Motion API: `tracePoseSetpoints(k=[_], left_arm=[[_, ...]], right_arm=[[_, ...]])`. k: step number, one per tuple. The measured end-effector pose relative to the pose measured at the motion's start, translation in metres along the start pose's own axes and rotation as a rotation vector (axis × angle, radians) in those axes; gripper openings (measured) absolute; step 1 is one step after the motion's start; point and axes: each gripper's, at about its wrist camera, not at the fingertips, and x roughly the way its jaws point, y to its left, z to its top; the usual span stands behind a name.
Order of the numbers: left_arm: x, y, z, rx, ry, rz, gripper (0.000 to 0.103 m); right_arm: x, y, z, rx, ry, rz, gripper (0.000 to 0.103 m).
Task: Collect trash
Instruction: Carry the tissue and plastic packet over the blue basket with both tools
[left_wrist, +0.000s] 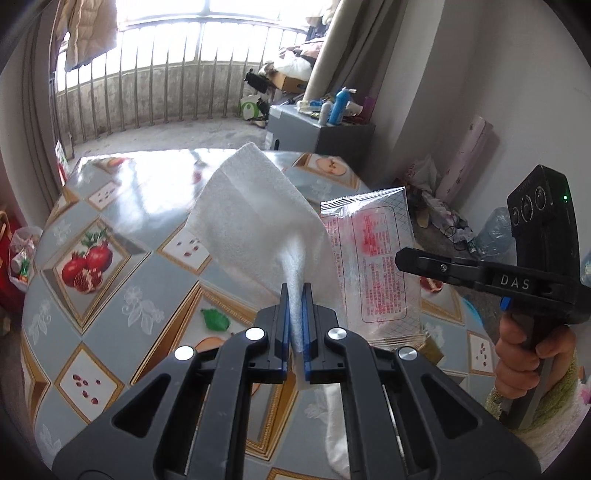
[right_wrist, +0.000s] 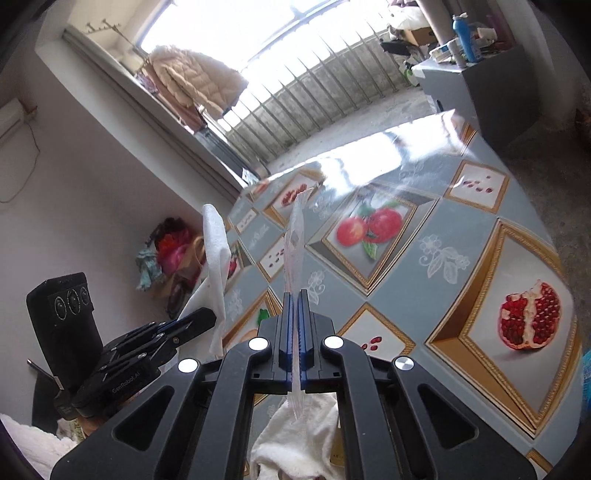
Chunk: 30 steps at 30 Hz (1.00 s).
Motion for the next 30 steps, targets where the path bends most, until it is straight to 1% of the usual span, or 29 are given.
tracePoseSetpoints(k=[4,8,12,15,17,19,21,22,26,29,30], left_arm=[[-0.003,-0.021,0.015,0.033,-0.014,-0.049,0.004],[-0.004,-0.053,0.029,0.092,-0.030,-0.102,0.004],[0.003,-0.091,0.041,0.154,-0.021,-0.168,0.004],[0.012,-0.122,0.045,0.207,0.000,-0.220,0.004],[0.023,-0.148,0.048,0.244,0.030,-0.264,0.004],[0.036,-0.172,0.050,0.276,0.065,-0.306,0.004],[0.050,-0.206,0.052,0.324,0.108,-0.345,0.004],[0.054,-0.218,0.052,0.345,0.117,-0.360,0.004],[0.080,-0.286,0.048,0.473,0.161,-0.429,0.004],[0.110,-0.333,0.041,0.526,0.234,-0.468,0.004],[0.119,-0.347,0.037,0.539,0.253,-0.478,0.004]], right_arm=[[-0.030,-0.008,0.004,0.030,-0.075,0.007,0.003],[-0.067,-0.022,0.004,0.067,-0.158,-0.011,0.003],[-0.109,-0.045,-0.002,0.102,-0.242,-0.063,0.002],[-0.142,-0.066,-0.011,0.137,-0.297,-0.120,0.003],[-0.162,-0.082,-0.018,0.169,-0.330,-0.158,0.003],[-0.184,-0.099,-0.028,0.200,-0.365,-0.207,0.002],[-0.205,-0.118,-0.039,0.233,-0.400,-0.267,0.002],[-0.214,-0.129,-0.043,0.256,-0.414,-0.300,0.002],[-0.251,-0.172,-0.066,0.343,-0.471,-0.481,0.002],[-0.275,-0.214,-0.087,0.466,-0.500,-0.584,0.002],[-0.280,-0.225,-0.095,0.505,-0.505,-0.603,0.003]])
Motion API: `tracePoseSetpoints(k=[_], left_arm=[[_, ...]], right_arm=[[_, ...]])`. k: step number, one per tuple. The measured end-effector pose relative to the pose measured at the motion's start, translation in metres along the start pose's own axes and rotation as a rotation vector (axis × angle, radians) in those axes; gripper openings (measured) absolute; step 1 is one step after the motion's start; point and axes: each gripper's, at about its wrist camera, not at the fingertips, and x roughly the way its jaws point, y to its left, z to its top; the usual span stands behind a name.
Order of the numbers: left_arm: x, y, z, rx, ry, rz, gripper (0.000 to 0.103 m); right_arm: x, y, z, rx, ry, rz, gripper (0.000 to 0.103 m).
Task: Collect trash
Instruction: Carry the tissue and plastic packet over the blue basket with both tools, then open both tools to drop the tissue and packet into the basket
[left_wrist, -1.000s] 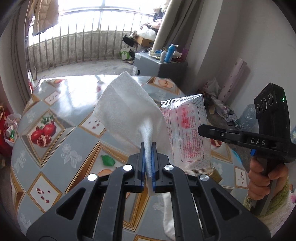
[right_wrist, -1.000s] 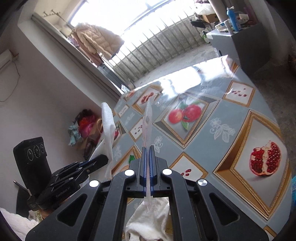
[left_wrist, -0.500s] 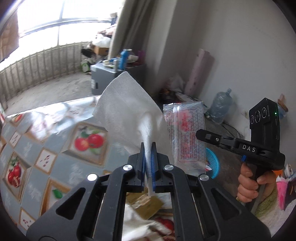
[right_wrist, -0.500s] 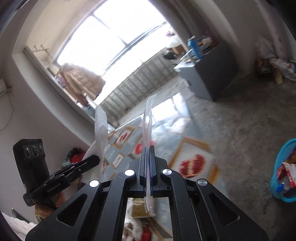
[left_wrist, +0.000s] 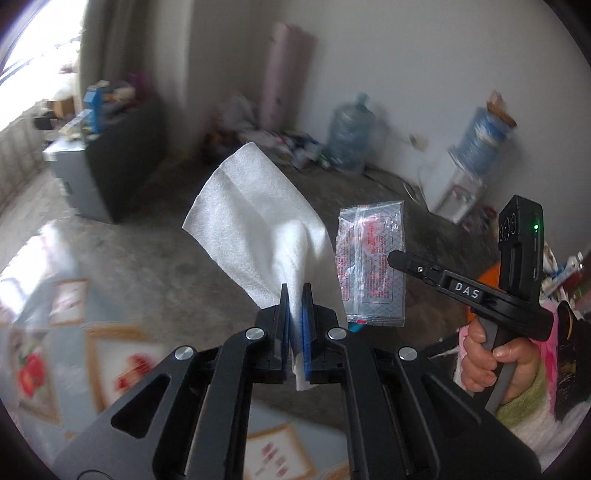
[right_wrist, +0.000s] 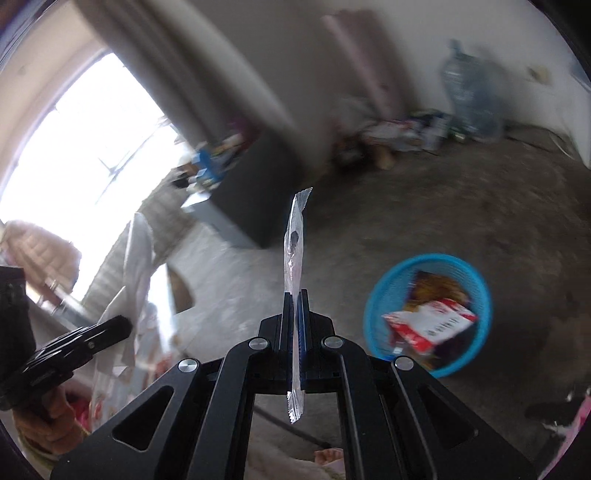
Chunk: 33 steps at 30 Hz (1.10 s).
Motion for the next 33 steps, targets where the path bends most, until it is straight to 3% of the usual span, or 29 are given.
tracePoseSetpoints(k=[2,5,7,13,18,20,22,24,29,33], left_arm=[[0.037,-0.014,0.011,0.032,0.046,-0.010,0.004],[0.090,-0.033,0.023,0.068,0.096,-0.003,0.004],[0.126,-0.042,0.029,0.085,0.116,0.019,0.004],[0.220,-0.062,0.034,0.142,0.209,0.019,0.004],[0.290,-0.060,0.029,0.117,0.333,-0.021,0.007],[0.315,-0.059,0.022,0.104,0.394,-0.032,0.014],[0.336,-0.060,0.013,0.103,0.446,-0.030,0.029],[0.346,-0.060,0.009,0.096,0.473,-0.018,0.031],[0.340,-0.058,0.009,0.063,0.446,-0.032,0.045],[0.325,-0.055,0.018,0.048,0.409,-0.021,0.047]], right_arm=[[0.008,-0.031,0.002,0.071,-0.001,-0.069,0.003],[0.020,-0.058,0.000,0.058,-0.014,-0.209,0.003],[0.036,-0.071,0.003,0.060,-0.004,-0.255,0.003],[0.086,-0.092,0.010,-0.069,0.007,-0.449,0.003],[0.138,-0.118,0.011,-0.136,0.045,-0.511,0.003],[0.158,-0.132,0.007,-0.106,0.095,-0.477,0.004],[0.170,-0.143,0.001,-0.059,0.142,-0.430,0.004],[0.174,-0.155,-0.002,0.008,0.164,-0.372,0.013],[0.159,-0.174,-0.004,0.139,0.125,-0.278,0.036],[0.149,-0.181,-0.003,0.205,0.103,-0.216,0.038]])
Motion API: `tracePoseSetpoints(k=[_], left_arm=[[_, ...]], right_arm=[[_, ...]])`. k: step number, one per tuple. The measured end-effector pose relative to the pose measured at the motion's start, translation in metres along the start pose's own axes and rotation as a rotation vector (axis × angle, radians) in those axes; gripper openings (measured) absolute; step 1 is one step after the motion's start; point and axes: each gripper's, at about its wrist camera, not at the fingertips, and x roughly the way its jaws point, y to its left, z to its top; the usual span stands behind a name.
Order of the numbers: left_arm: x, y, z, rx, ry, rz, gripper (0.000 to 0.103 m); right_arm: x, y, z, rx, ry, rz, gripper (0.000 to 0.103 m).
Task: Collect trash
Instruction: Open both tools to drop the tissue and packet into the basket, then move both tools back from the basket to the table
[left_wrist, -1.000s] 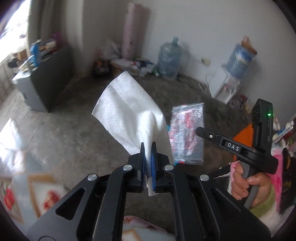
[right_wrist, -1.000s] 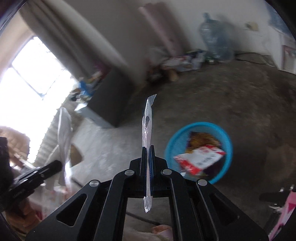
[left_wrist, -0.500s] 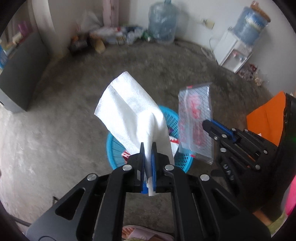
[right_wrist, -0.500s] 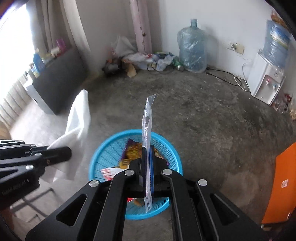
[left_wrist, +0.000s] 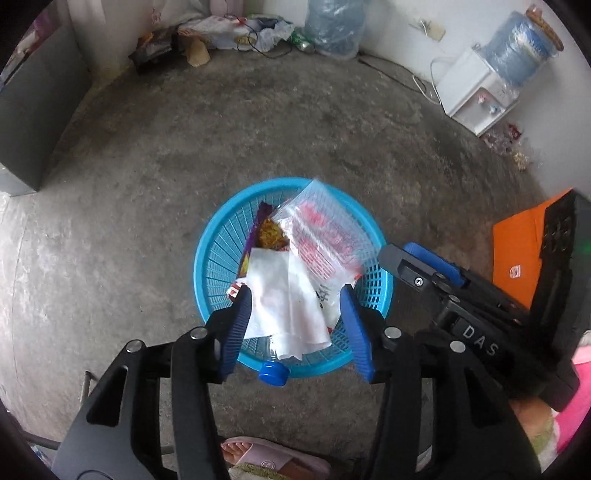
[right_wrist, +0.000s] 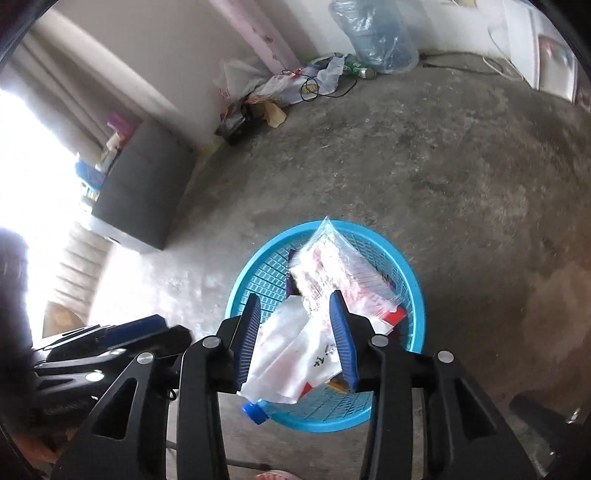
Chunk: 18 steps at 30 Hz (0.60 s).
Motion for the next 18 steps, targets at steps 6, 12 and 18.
tracePoseSetpoints(k=[6,12,18], left_arm=[[-0.041,0.009,0.004,-0.028,-0.051,0.022,0.051],[-0.108,0.022,-0.006,-0.007,-0.120,0.071,0.057],[-0.196,0.040,-0.034,-0.015,-0.225,0.097,0.061]], right_arm=[[-0.004,-0.004,0.000,0.042,0.002,0.018,0.038],[-0.018,0.012,-0.008,0.033,-0.002,0.044,0.038],[-0.051,0.050,-0.012,-0.025,-0.036,0.111,0.038]])
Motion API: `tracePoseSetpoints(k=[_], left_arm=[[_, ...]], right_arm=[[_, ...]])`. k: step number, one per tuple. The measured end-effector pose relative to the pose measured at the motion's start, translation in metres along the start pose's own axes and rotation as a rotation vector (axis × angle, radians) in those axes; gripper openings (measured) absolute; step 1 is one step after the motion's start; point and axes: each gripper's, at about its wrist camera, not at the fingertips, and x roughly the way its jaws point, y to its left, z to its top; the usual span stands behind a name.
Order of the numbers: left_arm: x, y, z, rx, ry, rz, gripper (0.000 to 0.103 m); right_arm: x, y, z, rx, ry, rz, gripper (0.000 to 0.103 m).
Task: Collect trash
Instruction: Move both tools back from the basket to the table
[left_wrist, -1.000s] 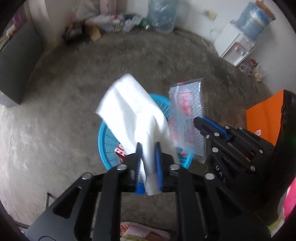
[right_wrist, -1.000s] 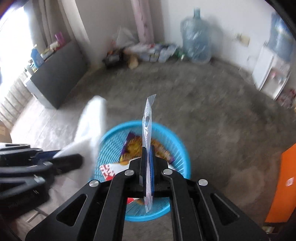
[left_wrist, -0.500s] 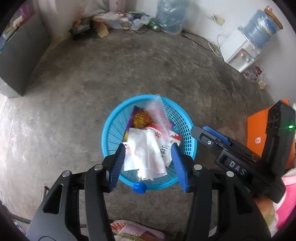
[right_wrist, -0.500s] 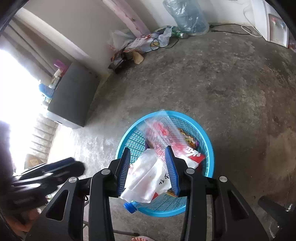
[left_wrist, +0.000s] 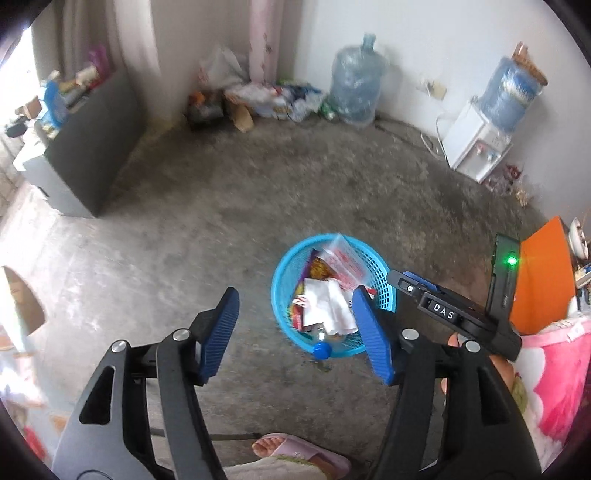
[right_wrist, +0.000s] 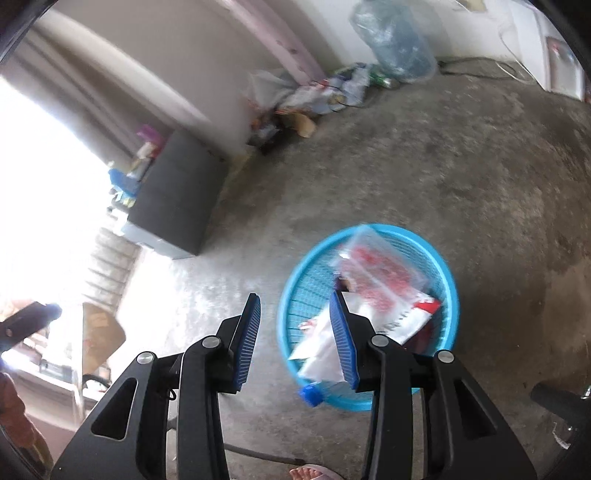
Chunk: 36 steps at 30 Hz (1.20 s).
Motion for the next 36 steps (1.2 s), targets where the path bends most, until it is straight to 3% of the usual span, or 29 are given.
tracePoseSetpoints(k=[9,15,25,36], left_arm=[[-0.143,0.061,-0.067,-0.128,-0.178,0.093,0.069],[-0.214,0.102,-0.138,-0.288,-0.282,0.193,0.074],[-0.264,0.138,-0.254,-0.481,-0.317,0.299,0.077],[-0.280,0.152,-0.329,-0.583,-0.332,0.330,0.081]], right_arm=[[-0.053,0.096,-0.021,-0.202,0.013,0.132,0.049],[-0.078,0.161,-0.056,-0.341,0.075,0.227,0.057],[-0.090,0.248,-0.147,-0.515,0.267,0.383,0.060],[-0.102,0.306,-0.219,-0.680,0.391,0.430,0.071]])
